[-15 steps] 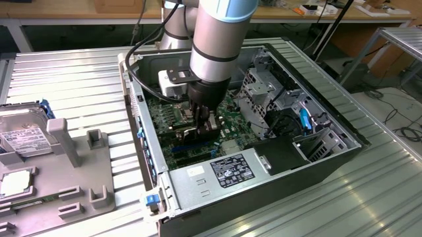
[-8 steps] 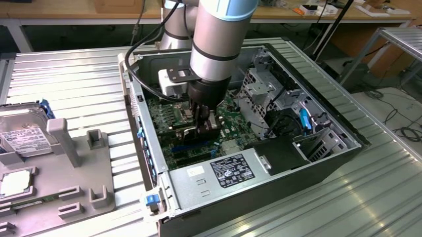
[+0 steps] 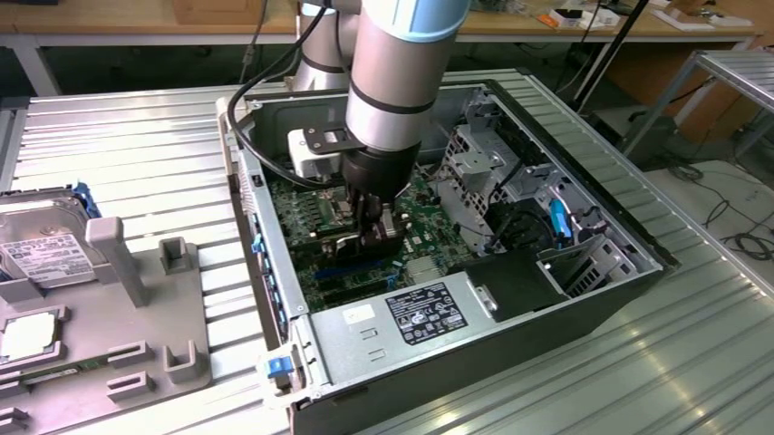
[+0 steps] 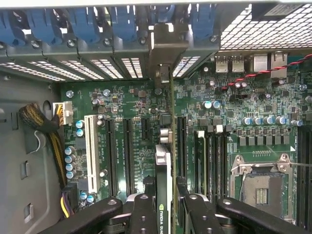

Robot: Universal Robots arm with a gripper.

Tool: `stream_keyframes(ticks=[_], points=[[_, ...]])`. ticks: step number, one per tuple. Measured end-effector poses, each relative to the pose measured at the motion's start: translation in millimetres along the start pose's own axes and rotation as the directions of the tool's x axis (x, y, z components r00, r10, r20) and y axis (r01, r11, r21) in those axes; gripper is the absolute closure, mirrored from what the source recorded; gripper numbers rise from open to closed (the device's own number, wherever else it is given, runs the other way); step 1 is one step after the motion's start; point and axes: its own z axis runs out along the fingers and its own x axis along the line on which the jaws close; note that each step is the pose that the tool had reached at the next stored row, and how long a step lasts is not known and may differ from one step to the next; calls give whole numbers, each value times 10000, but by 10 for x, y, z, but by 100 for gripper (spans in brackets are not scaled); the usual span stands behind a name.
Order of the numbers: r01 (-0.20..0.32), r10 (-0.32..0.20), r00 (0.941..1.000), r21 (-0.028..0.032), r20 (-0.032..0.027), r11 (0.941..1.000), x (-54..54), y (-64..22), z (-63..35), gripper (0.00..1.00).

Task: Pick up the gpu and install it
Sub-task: 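Insert the gpu into the slot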

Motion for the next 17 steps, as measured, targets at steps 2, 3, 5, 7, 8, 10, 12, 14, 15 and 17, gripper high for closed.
stream_keyframes(ticks=[2, 3, 5, 7, 8, 10, 12, 14, 15, 17], points=[[1, -1, 10000, 0, -6, 10000, 1, 4, 8, 73], [1, -1, 10000, 3, -3, 10000, 1, 6, 15, 73], [2, -2, 10000, 5, 0, 10000, 2, 12, 28, 73], [1, -1, 10000, 5, -2, 10000, 1, 14, 35, 73], [0, 0, 10000, 6, 2, 10000, 1, 14, 36, 73], [0, 0, 10000, 6, 3, 10000, 1, 14, 37, 73], [0, 0, 10000, 6, 3, 10000, 1, 14, 36, 73], [-1, 1, 10000, 21, 36, 10000, -3, 14, -4, 73], [-1, 1, 10000, 14, 21, 10000, -2, 15, -63, 73], [0, 0, 10000, 7, 5, 10000, -2, 16, -112, 73]])
